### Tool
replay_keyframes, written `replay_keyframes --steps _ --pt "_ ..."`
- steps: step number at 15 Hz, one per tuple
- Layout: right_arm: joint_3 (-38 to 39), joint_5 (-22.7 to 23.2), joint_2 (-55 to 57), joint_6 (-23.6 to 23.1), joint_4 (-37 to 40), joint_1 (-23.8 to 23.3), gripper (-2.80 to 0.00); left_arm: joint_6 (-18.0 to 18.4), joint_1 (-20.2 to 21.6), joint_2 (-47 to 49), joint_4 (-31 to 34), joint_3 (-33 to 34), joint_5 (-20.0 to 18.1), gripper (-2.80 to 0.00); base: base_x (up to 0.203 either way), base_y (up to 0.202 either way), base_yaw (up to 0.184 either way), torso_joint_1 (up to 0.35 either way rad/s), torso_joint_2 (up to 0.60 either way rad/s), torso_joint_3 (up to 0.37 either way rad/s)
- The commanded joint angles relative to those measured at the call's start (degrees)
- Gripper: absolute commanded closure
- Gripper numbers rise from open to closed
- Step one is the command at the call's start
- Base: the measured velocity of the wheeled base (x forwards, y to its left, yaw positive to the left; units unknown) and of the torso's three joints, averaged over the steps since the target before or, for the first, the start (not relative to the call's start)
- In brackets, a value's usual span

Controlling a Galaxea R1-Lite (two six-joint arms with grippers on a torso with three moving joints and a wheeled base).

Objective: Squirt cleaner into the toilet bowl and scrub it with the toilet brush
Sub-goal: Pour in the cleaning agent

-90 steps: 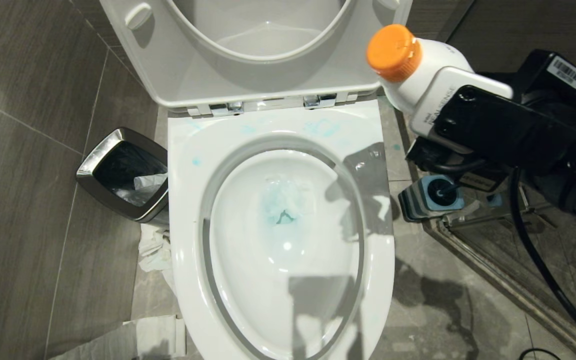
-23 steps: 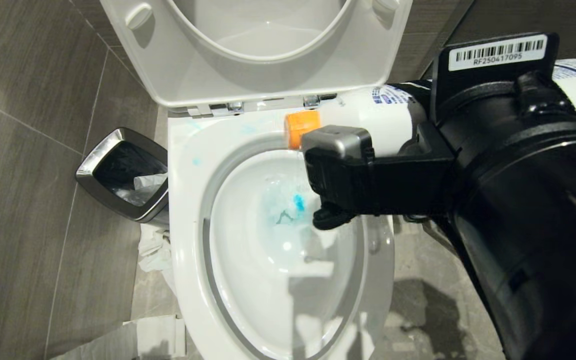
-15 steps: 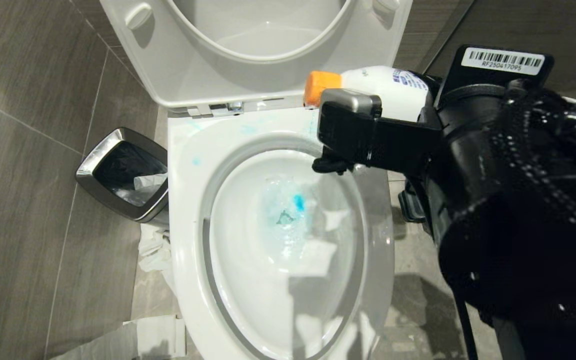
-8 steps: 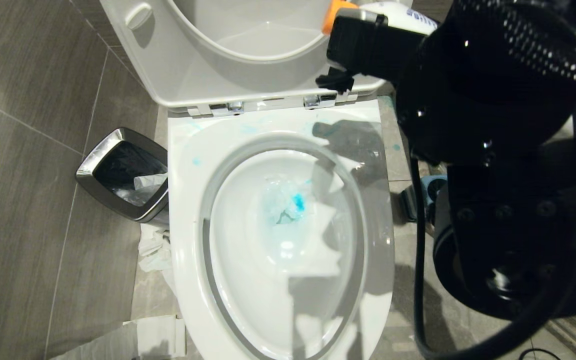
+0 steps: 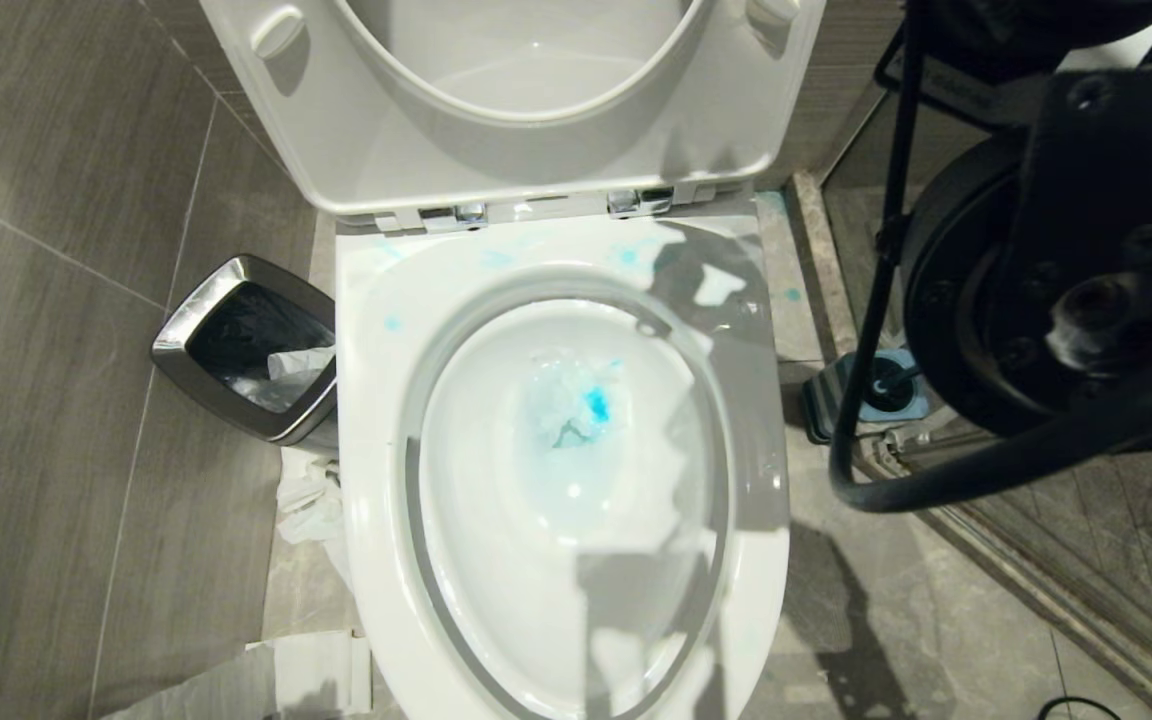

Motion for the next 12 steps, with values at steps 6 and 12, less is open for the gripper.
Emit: replay_keyframes --steps 6,12 --pt "7.99 -0.48 -6.04 -5.78 -0.43 3.56 0.0 0.0 0.02 0.09 0.01 0.0 -0.05 0.0 0.0 0.0 0.0 0.0 0.0 0.0" --pt "8.94 -0.48 -4.26 -5.82 4.3 4.82 0.0 0.0 0.02 0.09 0.01 0.0 -0.05 0.0 0.0 0.0 0.0 0.0 0.0 0.0"
